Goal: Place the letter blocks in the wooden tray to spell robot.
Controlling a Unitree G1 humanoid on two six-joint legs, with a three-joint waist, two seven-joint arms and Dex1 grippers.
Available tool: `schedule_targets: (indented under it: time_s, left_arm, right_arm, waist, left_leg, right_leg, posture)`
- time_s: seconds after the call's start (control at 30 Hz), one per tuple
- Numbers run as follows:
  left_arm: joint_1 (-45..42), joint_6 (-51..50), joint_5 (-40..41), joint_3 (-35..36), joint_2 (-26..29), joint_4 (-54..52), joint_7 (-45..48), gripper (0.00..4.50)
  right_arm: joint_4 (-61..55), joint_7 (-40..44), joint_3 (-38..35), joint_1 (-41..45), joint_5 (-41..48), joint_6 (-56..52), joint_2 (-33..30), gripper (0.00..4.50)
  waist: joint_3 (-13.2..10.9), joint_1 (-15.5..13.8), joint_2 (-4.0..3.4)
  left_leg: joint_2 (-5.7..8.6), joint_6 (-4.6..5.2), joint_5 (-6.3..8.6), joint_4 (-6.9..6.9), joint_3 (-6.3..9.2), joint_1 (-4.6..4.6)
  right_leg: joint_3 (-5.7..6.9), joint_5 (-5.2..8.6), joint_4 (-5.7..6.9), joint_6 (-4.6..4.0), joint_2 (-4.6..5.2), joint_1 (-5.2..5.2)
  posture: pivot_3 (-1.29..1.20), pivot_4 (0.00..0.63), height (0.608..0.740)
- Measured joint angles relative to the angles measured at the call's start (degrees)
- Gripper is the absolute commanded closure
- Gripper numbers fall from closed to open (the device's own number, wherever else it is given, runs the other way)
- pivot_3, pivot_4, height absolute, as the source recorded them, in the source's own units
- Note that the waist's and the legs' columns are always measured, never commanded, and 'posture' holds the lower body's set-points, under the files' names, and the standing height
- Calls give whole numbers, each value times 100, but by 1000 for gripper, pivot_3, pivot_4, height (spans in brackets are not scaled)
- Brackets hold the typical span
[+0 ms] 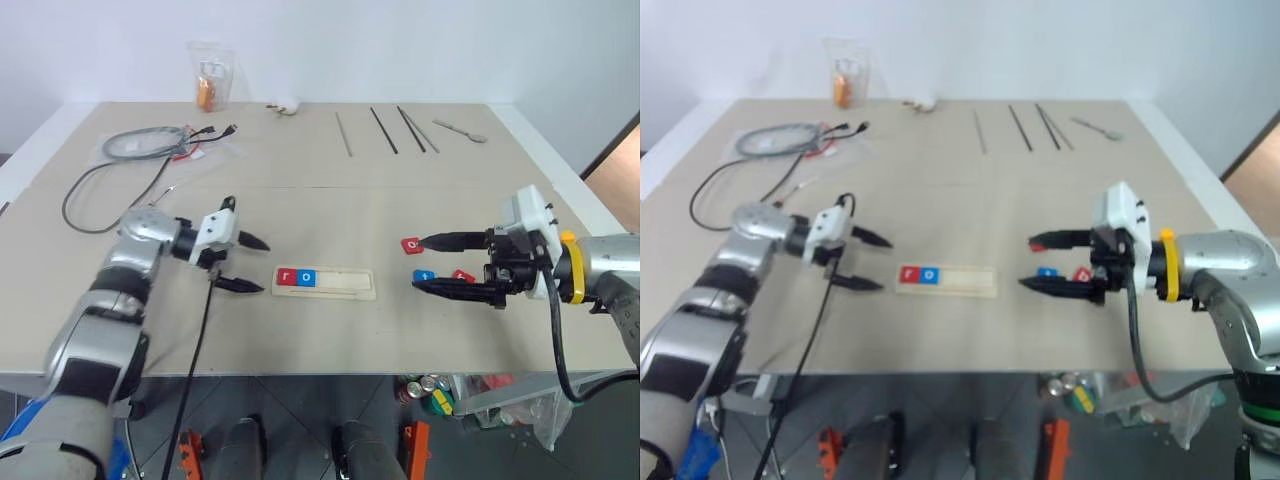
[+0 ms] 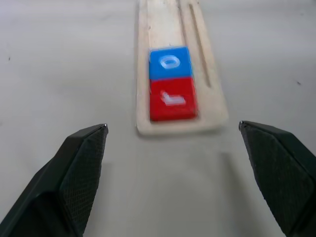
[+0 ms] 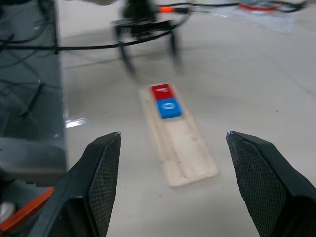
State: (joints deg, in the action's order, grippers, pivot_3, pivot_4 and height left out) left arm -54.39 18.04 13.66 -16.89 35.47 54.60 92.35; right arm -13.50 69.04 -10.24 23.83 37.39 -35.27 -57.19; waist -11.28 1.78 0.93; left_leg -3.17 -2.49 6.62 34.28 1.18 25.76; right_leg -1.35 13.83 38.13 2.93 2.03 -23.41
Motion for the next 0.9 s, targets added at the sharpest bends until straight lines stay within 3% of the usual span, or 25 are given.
schedule_targets:
  time_s: [0.1, 0.23, 0.47, 0.9]
  left_arm:
    - [257, -604, 690, -274, 318, -896, 21, 78]
    - [424, -1454, 1399, 364, 230, -2205, -32, 78]
    - [1151, -2844, 2077, 819, 192, -4266, -331, 78]
    - [1344, -2855, 1771, 853, -80, -4409, -309, 78]
  right_arm:
    - [468, 55, 19, 74, -314, 288, -109, 1015]
    - [1488, -154, 36, -103, -1128, 906, -329, 1015]
    - [1956, -368, -267, -858, -1340, 1145, -222, 1015]
    - [2806, -587, 137, -701, -1857, 1636, 382, 1015]
  waist:
    - [0, -37, 0]
    - [0, -82, 1]
    - [1, -9, -3]
    - [1, -8, -2]
  left_leg:
    - [-6, 0, 0, 2, 0, 0]
    - [-3, 0, 0, 14, -22, 8]
    - [-22, 9, 5, 9, -28, -4]
    - [-29, 9, 5, 27, -46, -20]
  right_leg:
    - [3, 2, 0, -7, -5, 0]
    - [5, 2, -3, -5, 15, 2]
    - [-9, -2, 3, 15, -14, 1]
    - [-38, -22, 2, -11, -27, 5]
  posture:
    - [0, 150, 740]
    - [0, 150, 740]
    - [0, 150, 740]
    - [0, 150, 740]
